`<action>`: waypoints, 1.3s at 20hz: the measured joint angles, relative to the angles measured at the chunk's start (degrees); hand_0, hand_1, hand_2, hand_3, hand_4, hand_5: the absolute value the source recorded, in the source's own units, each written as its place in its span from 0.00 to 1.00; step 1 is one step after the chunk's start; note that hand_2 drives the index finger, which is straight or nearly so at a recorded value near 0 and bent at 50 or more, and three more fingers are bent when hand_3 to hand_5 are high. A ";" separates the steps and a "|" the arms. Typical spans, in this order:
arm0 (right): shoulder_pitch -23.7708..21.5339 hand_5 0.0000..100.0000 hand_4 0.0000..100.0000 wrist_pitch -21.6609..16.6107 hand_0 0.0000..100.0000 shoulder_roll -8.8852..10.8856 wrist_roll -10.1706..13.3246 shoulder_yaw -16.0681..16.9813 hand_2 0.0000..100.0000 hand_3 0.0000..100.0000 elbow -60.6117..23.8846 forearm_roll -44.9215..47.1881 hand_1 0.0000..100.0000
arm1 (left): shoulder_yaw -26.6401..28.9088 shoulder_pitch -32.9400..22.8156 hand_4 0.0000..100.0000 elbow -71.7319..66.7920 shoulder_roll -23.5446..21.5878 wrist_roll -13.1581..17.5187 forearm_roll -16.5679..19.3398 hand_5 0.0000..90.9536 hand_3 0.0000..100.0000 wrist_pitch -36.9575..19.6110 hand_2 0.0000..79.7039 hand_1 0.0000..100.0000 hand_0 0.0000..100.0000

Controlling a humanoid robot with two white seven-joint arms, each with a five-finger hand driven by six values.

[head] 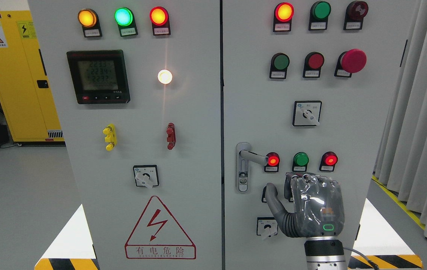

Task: Release door handle
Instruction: 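Open the right hand fingers to let go of the handle, then withdraw the open right hand away from the handle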

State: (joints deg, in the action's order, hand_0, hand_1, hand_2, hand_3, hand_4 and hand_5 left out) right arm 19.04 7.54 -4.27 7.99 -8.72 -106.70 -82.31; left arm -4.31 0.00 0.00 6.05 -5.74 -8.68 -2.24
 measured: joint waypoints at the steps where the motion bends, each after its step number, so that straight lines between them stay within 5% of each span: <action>1: -0.47 0.16 0.40 -0.40 0.48 0.37 0.21 0.28 0.31 0.45 -0.53 0.52 0.37 | 0.00 0.00 0.00 0.00 0.00 0.00 0.00 0.00 0.00 0.00 0.00 0.56 0.12; 3: -1.34 0.00 0.28 -1.17 0.46 0.99 0.46 0.78 0.22 0.33 -1.56 1.61 0.37 | 0.00 0.00 0.00 0.00 0.00 0.00 0.00 0.00 0.00 0.00 0.00 0.56 0.12; 6: -2.27 0.00 0.03 -2.40 0.46 1.80 0.85 1.42 0.02 0.07 -2.89 3.31 0.36 | 0.00 0.00 0.00 0.00 0.00 0.00 0.00 0.00 0.00 0.00 0.00 0.56 0.12; 9: -2.99 0.00 0.00 -3.49 0.46 2.38 1.16 1.92 0.00 0.00 -3.96 4.59 0.36 | 0.00 0.00 0.00 0.00 0.00 0.00 0.00 0.00 0.00 0.00 0.00 0.56 0.12; 26: -6.69 0.00 0.00 -8.89 0.51 3.87 5.30 3.60 0.00 0.00 -7.06 8.19 0.30 | 0.00 0.00 0.00 0.00 0.01 0.00 -0.02 0.00 0.00 0.00 0.00 0.56 0.12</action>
State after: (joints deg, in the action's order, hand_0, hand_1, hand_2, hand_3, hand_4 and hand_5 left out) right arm 12.34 -1.35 -0.40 13.29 -5.12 -113.77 -74.12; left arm -4.31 0.00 0.00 6.06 -5.73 -8.70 -2.24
